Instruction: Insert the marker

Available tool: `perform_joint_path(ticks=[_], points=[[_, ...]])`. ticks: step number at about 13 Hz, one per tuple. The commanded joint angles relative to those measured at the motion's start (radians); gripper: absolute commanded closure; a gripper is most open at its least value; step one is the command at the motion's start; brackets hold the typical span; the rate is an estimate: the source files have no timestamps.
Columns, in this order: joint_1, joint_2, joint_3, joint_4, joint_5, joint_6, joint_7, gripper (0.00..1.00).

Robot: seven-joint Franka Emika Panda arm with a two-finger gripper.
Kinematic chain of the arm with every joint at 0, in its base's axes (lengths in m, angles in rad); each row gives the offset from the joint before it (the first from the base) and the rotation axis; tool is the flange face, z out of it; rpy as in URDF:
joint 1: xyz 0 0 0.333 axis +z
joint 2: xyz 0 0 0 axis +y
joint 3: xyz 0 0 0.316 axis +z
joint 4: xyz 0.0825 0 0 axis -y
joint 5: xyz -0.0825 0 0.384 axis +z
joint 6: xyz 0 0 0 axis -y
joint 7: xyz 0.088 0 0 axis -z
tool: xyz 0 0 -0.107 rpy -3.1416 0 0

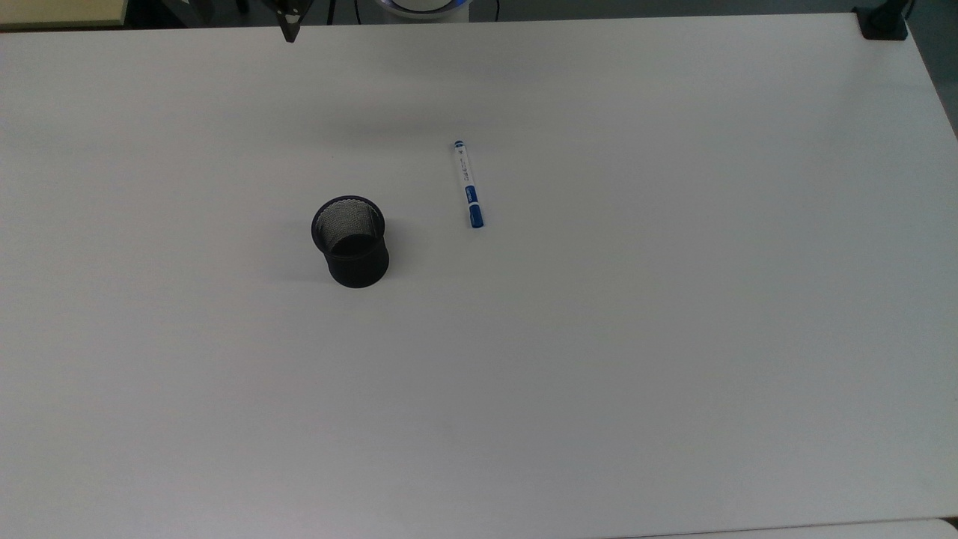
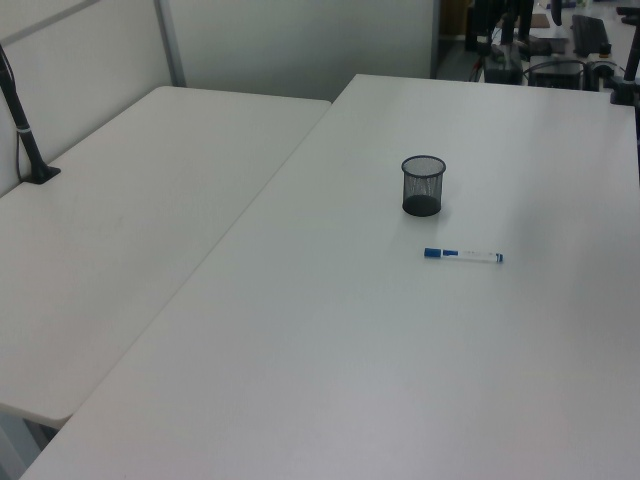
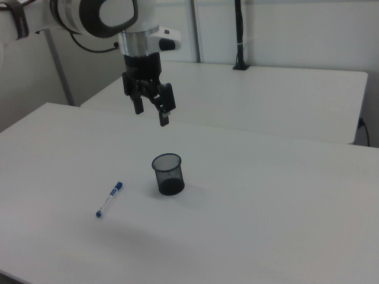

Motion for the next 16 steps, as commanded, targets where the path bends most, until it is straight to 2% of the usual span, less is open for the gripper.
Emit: perform_joint_path(ticks=[1,11,13,16], points=[[-0.002,-0.019,0.005,-0.006,0.013,-0.027,-0.02,0.0],[0.011,-0.014,0.016,-0.029,0.02,-0.027,-0.029,0.0],[0.011,-0.011,0.016,-0.033,0.074,-0.027,-0.07,0.0],[0.011,-0.013,0.014,-0.047,0.098,-0.029,-0.103,0.0]])
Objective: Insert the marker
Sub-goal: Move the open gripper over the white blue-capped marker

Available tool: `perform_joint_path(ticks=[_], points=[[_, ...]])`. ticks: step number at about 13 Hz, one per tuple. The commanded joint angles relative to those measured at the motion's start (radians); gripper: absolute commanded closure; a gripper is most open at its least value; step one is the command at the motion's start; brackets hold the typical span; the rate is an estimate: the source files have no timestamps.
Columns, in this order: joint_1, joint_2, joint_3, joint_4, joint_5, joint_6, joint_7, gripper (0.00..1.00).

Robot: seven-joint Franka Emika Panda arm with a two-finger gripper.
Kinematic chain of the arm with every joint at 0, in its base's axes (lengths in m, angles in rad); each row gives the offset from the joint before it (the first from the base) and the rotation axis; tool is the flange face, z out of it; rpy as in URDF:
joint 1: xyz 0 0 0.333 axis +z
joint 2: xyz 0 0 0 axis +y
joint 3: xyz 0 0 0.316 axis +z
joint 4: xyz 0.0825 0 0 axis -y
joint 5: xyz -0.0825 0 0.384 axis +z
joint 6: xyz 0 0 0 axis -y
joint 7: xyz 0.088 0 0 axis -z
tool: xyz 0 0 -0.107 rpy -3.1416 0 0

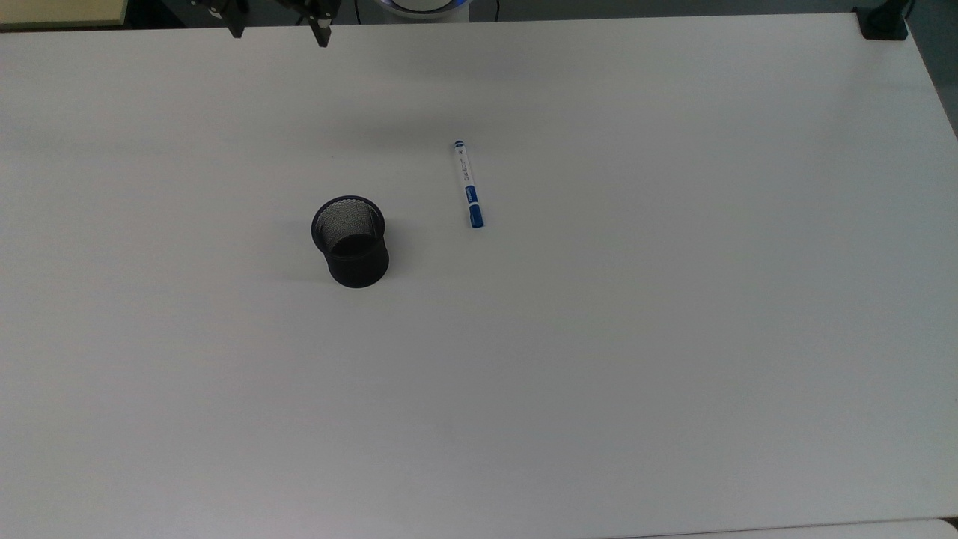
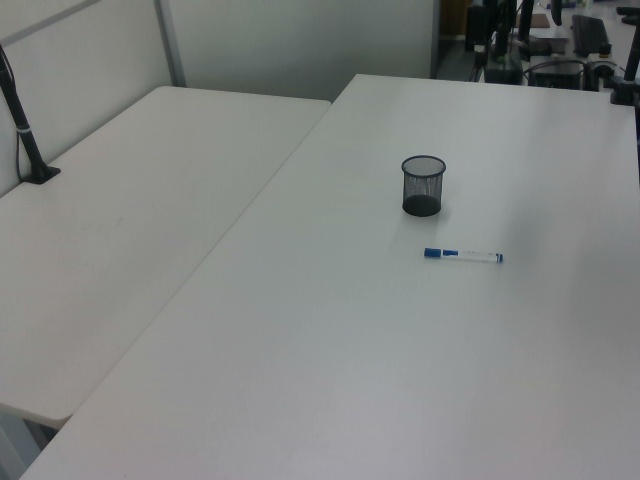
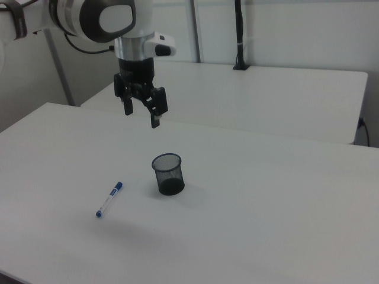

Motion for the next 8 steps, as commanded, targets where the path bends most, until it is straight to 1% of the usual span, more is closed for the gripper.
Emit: perform_joint_path(ticks=[1,2,8], points=[[0.01,-0.013,-0.004,-0.037,0.03,-0.023,-0.048,0.0],[0.032,-0.01,-0.004,-0.044,0.03,-0.023,-0.048,0.0],[0.085,0.005,-0.004,-0.096,0.03,-0.014,-0.048,0.0]])
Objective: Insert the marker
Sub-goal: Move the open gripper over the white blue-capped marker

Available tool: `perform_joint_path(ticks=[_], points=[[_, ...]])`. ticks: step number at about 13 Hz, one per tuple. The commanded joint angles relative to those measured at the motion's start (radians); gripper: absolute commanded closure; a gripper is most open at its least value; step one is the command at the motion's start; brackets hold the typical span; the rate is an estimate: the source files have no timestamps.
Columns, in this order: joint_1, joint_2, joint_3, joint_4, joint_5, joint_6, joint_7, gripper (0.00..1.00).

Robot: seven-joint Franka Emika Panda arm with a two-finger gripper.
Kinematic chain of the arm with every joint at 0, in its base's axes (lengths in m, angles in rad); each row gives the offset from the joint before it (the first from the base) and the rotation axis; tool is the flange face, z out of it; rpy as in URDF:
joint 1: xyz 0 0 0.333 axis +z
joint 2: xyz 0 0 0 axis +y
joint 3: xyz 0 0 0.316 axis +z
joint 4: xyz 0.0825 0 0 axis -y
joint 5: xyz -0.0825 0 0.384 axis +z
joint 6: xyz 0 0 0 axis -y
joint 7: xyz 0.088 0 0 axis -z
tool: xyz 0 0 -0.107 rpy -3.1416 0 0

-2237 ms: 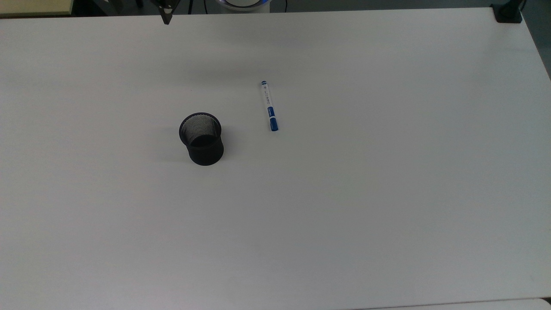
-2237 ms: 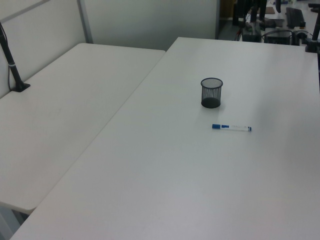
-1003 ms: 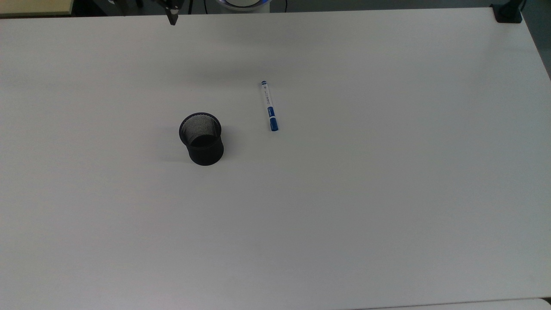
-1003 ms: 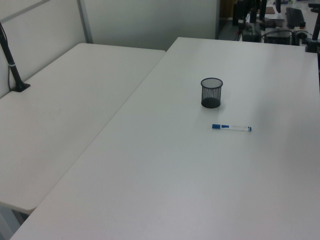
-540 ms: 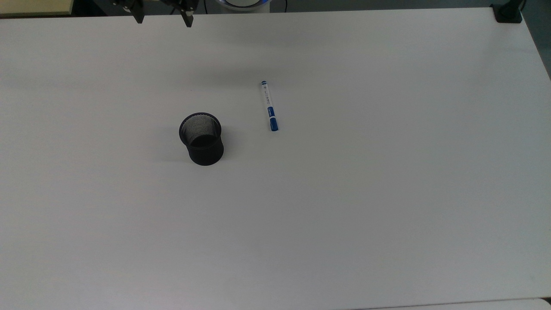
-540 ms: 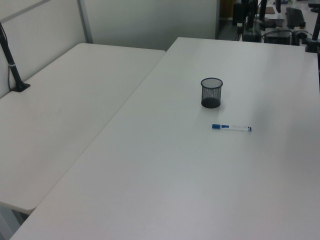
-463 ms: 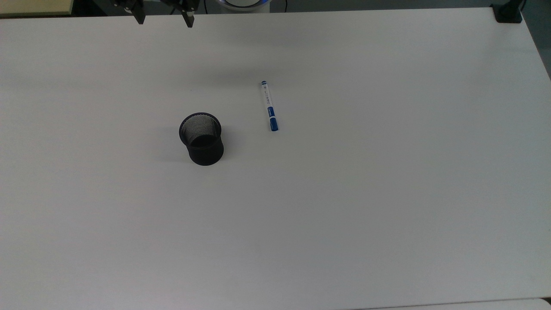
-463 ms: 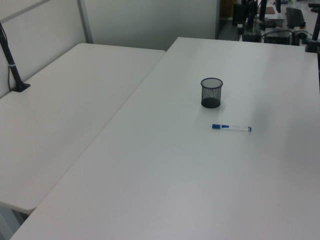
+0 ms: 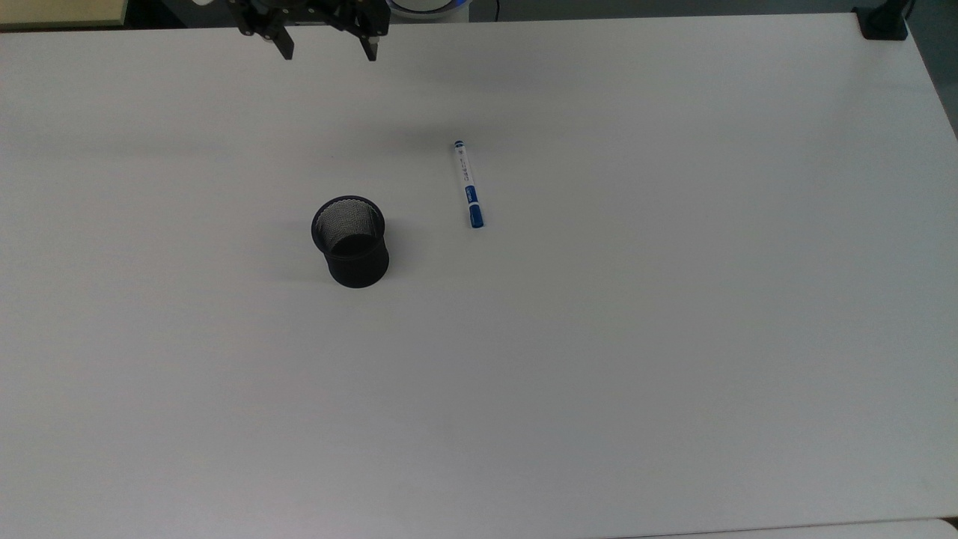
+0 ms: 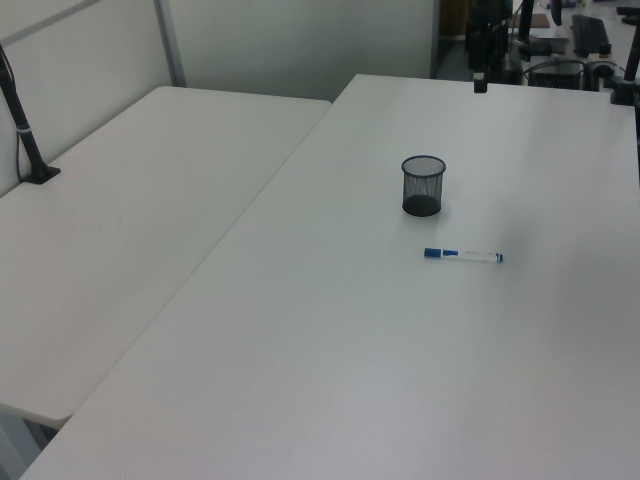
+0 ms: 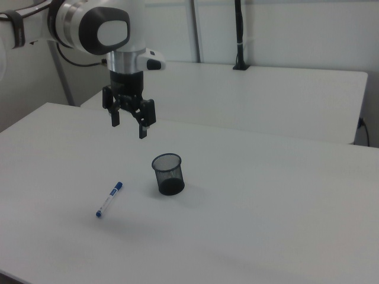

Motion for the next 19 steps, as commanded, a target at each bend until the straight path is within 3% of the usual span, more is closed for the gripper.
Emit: perform_joint_path(ticks=[1,5,13,19], points=[[0.037,0.002,-0.005,-0.04,0.016,-0.008,-0.016,0.0],[0.09,0.074,-0.007,-0.043,0.016,0.001,-0.004,0.0],[0.187,0.243,-0.007,-0.048,0.012,0.163,0.095,0.0],[0.265,0.298,-0.009,-0.153,-0.008,0.349,0.145,0.0]])
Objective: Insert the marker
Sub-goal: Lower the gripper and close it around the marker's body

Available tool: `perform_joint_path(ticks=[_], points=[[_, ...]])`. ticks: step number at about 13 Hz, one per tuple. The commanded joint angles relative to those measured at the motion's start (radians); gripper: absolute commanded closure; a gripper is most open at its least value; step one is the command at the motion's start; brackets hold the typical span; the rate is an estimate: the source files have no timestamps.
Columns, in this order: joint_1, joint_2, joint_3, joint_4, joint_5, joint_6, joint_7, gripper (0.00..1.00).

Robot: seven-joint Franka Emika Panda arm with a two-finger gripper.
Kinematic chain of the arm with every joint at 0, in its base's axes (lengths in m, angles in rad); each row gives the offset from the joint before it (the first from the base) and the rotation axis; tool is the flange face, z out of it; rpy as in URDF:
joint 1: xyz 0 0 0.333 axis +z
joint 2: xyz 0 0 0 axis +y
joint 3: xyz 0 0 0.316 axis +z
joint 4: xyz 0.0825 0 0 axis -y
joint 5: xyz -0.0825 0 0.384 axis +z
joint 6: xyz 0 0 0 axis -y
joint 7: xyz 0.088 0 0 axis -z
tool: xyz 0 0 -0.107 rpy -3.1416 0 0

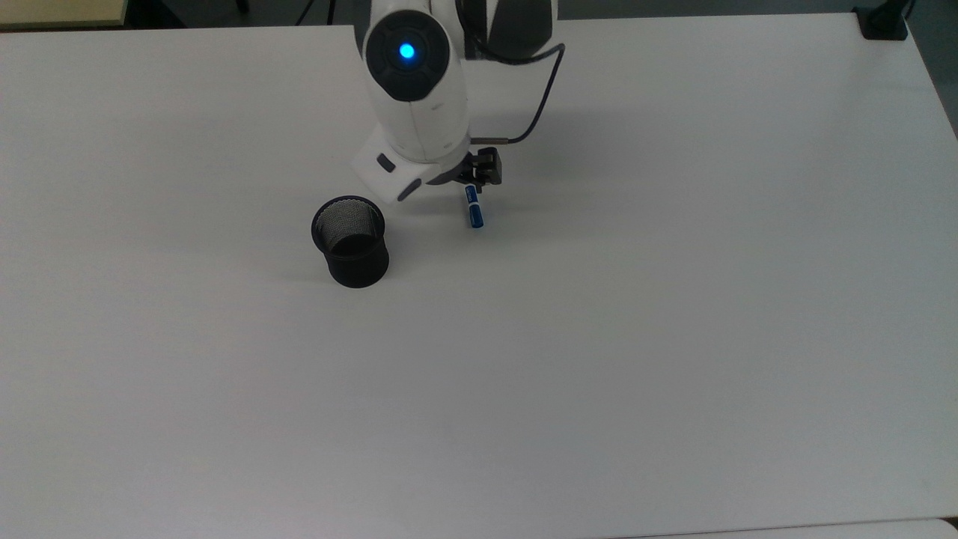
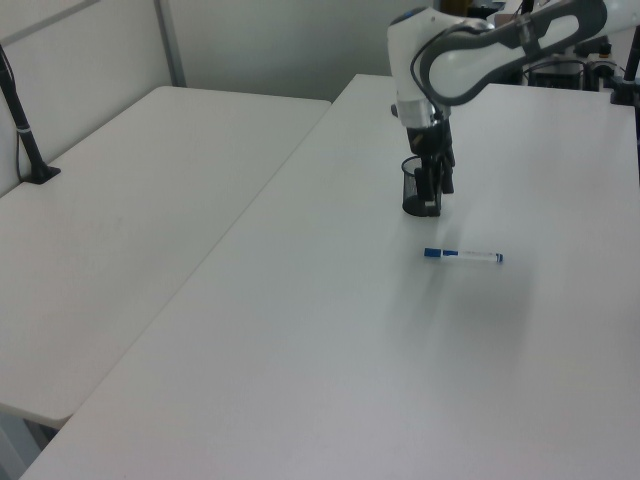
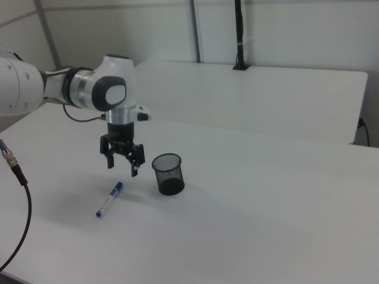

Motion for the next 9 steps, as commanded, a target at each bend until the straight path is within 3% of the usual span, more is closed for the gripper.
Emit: perform_joint_path(ticks=[1,5,9], points=[[0.061,0.02,-0.01,-0.066,-0.028,0.088,0.061,0.0],[0.093,0.074,-0.01,-0.067,-0.077,0.131,0.102,0.1],[0.098,0.079,-0.01,-0.069,-0.082,0.131,0.101,0.29]])
